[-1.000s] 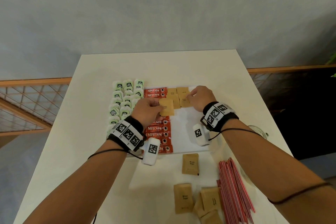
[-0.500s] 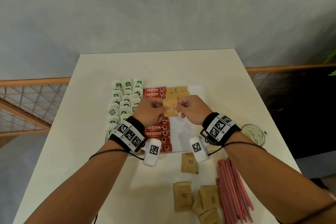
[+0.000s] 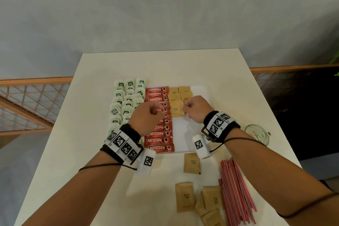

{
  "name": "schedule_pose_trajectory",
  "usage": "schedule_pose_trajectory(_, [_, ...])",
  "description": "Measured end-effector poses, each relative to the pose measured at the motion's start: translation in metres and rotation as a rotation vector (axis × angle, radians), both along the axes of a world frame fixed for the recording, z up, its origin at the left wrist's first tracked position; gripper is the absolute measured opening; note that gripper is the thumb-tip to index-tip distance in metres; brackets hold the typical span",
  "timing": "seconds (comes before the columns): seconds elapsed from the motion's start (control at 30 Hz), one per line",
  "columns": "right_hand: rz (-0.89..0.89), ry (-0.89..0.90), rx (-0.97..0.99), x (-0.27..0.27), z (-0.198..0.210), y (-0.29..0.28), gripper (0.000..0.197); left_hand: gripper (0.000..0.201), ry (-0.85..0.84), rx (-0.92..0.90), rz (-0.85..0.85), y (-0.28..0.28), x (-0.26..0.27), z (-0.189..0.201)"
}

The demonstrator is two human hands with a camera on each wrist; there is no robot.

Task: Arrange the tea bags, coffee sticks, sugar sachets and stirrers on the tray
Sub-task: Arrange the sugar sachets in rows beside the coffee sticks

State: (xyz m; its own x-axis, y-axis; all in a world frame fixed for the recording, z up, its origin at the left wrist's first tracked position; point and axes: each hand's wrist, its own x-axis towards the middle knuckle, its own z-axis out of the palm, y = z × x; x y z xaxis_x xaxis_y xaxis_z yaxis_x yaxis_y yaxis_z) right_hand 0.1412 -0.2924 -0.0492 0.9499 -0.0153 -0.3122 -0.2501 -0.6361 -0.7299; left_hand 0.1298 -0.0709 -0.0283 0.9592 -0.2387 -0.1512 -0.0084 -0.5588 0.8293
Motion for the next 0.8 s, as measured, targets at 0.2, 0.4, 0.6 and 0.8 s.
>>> schedule_pose_trajectory(0.2, [-0.022,0.022,-0.143,0.004,-0.001,0.006,0.029,0.005,-0.043,0.072,-0.076,0.012,-0.024,0.001])
schedule_pose_trajectory(0.4, [-0.021,0.06,-0.253,0.008,0.003,0.01,0.029,0.007,-0.02,0.059,-0.082,0.019,-0.039,0.004])
schedule_pose_trajectory(0.6, [0.022,0.06,-0.256,0.002,0.016,0.008,0.036,0.006,-0.043,0.095,-0.136,0.02,-0.055,0.007])
schedule_pose_trajectory(0.8, [0.148,0.014,-0.199,-0.042,0.044,0.003,0.023,0.01,-0.043,0.158,-0.28,0.015,-0.081,0.007])
